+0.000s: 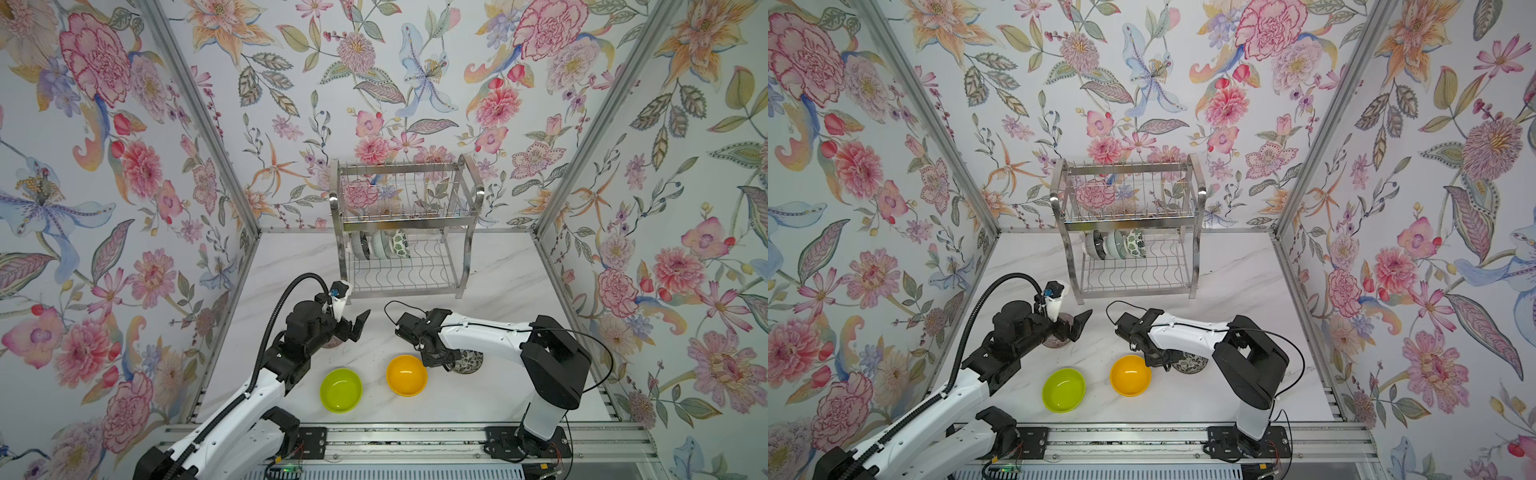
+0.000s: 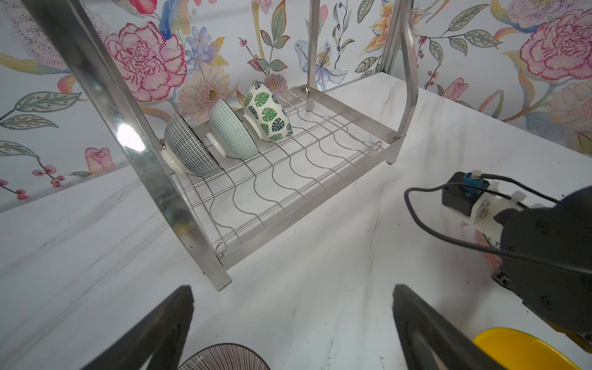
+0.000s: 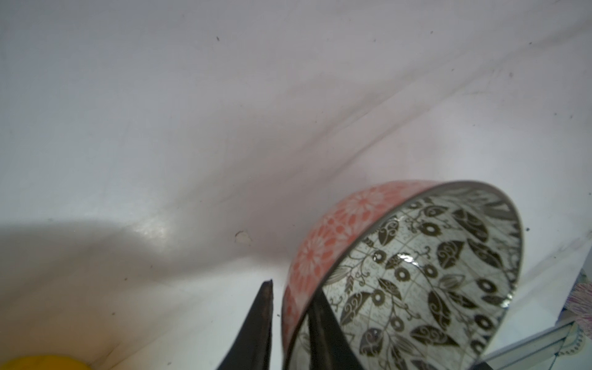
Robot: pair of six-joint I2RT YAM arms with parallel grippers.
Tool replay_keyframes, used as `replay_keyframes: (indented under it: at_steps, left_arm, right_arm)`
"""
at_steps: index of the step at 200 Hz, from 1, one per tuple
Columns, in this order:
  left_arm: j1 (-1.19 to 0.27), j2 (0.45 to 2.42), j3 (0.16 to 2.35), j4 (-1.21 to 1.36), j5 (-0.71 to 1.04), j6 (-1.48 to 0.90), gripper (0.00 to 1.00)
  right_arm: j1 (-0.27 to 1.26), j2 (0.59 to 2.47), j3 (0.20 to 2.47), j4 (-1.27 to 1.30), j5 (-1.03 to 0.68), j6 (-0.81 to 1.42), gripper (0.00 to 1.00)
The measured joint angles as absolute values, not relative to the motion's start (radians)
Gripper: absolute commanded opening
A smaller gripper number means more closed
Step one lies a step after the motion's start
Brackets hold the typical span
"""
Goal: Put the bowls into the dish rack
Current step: 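Carry the pink leaf-pattern bowl with the right gripper toward the rack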
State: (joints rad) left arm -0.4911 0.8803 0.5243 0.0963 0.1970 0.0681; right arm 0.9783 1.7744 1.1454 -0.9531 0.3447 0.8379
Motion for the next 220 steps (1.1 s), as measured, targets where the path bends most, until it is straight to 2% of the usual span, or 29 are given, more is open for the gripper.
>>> replay_keyframes:
  at_steps: [35, 99, 175, 220]
  left_arm:
    - [-0.491, 0.88, 0.524, 0.096, 0.197, 0.071, 0.99]
    - [-0.491, 0.88, 0.524, 0.096, 0.197, 0.075, 0.99]
    - [-0.491, 0.88, 0.524, 0.096, 0.194, 0.075, 0.99]
    - [-0.492, 0.88, 0.524, 0.096, 0.193, 0.075, 0.99]
  right_arm:
    - [0.972, 1.773, 1.144, -0.948, 0.337, 0.836, 0.07]
    - [0.917, 1.696, 1.131, -0.933, 0.345, 0.83, 0.0]
    - [0.73, 1.483, 1.124, -0.894, 0.41, 0.799, 0.0]
    - [0.535, 1.341, 1.065, -0.775, 0.384, 0.765, 0.0]
